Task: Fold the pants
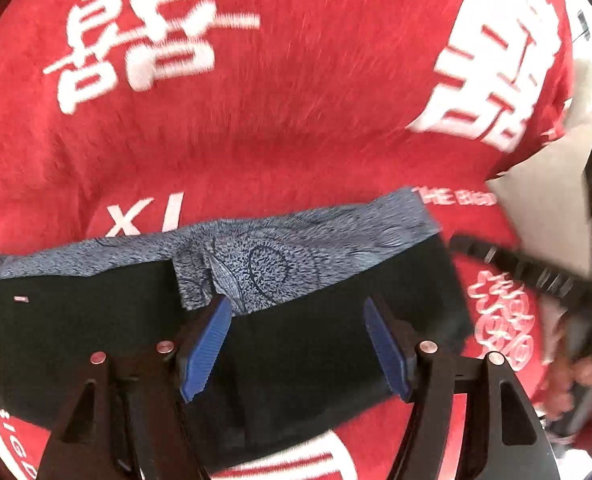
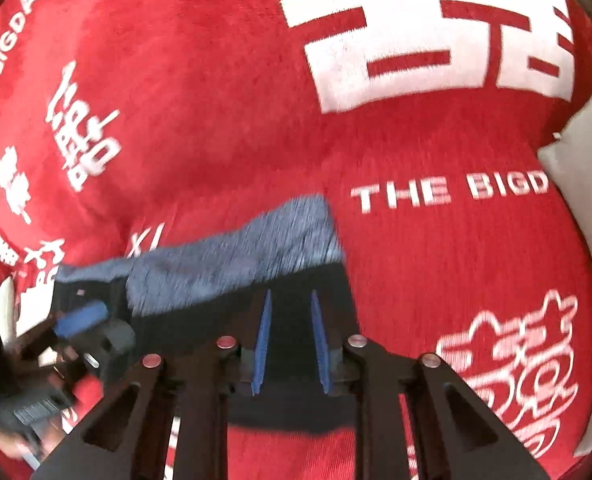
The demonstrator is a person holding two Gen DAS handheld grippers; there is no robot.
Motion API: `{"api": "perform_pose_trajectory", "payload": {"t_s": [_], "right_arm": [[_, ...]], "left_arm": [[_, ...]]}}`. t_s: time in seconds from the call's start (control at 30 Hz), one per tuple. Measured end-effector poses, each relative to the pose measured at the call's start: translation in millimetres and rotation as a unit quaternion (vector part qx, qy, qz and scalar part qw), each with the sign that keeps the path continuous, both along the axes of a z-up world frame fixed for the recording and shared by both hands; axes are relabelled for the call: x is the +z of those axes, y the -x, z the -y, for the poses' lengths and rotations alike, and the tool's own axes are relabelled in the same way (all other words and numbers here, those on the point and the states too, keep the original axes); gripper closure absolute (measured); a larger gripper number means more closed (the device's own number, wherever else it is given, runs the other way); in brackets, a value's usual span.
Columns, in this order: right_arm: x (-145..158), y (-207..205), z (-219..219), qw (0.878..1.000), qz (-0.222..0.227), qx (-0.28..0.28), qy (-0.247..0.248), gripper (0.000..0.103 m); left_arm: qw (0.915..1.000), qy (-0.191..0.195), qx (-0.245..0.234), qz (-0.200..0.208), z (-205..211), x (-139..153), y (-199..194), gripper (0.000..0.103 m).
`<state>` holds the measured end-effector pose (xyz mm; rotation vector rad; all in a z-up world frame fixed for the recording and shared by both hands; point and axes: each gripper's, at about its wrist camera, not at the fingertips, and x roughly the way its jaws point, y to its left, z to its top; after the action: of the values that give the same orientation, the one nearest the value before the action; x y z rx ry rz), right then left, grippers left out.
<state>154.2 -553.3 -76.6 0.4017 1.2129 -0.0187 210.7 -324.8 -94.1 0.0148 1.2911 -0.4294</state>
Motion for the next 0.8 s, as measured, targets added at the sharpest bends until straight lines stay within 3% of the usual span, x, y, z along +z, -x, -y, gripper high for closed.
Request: {"api": "perform_pose_trajectory", "payload": {"t_s": [0.1, 0.2, 0.37, 0.43, 0.53, 0.73, 0.8], "right_arm": [[-8.9, -25.3, 6.9, 1.0, -0.005, -0.004, 0.001, 0.08], [-31.6, -43.6, 21.1, 0.998, -0.027, -0.02, -0.045, 0.078], [-62.1, -55.1, 41.6, 0.988, -0.04, -0.016, -0.147, 0.052], [-75.6, -59.5, 52.4, 0.984, -0.063, -0.026, -0.163, 0.045], [-76.1, -54.7, 73.2, 0.981, -0.05, -0.06, -0.178, 0.045], [-90.7, -58.4, 64.0, 0.971, -0.079, -0.01, -0.224, 0.053], [-92.6, -59.0, 66.1, 0.97, -0.084, -0.022, -0.227, 0.072]], "left_arm": [[0.9992, -0.03, 0.009, -0.026, -0.9, -28.3, 4.6, 0.034], [0.9986, -0.029, 0.015, -0.041, -9.1, -44.2, 13.5, 0.034], [0.9992, -0.031, 0.001, -0.027, -9.5, -45.1, 18.1, 0.034], [0.9992, -0.031, -0.003, -0.025, -9.3, -45.7, 17.1, 0.034], [0.9992, -0.032, -0.005, -0.023, -5.8, -47.8, 21.5, 0.034], [0.9993, -0.035, -0.009, -0.013, -1.7, -47.0, 27.3, 0.033], [0.9991, -0.035, -0.007, -0.021, -1.2, -44.6, 25.8, 0.034]]}}
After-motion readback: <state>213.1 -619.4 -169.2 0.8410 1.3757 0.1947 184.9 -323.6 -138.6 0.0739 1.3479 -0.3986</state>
